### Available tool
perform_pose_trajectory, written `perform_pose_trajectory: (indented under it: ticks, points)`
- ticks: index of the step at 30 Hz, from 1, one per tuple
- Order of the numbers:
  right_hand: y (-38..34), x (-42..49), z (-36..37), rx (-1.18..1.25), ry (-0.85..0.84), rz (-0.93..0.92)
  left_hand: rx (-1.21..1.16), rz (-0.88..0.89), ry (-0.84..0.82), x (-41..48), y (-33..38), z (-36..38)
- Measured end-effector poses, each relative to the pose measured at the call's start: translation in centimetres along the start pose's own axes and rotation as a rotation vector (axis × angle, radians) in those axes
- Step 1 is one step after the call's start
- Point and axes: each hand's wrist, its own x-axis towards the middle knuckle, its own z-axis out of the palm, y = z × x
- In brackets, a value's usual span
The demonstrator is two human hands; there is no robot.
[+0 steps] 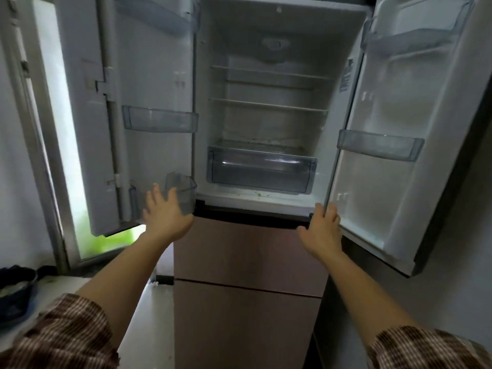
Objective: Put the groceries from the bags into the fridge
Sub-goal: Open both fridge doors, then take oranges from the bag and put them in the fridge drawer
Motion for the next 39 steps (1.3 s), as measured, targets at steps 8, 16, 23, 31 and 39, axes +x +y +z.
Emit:
perform_pose_trajectory:
  ticks: [8, 16, 23, 31, 39]
  points:
    - [-14.2, -8.1, 5.1, 0.139, -0.24, -0.446, 0.113, -0.013, 0.041, -7.7, -6.9, -5.2]
    - [-30.0, -21.0, 10.8, 0.245, -0.407, -0.842, 0.25, -0.196, 0.054, -15.6, -22.6, -15.1]
    - [-44.6, -35.6, 16.8, 0.352, -0.569, -0.999, 0.323, -0.439, 0.046, -22.4, -40.1, -24.7]
    - [-59.5, -49.7, 23.6, 0.319, -0.776, -1.008, 0.379, -0.649, -0.015, -28.6, -58.3, -35.0]
    - [-71.8, -57.8, 30.2, 0.269, -0.891, -1.129, 0.346, -0.776, 0.01, -30.1, -73.0, -39.0]
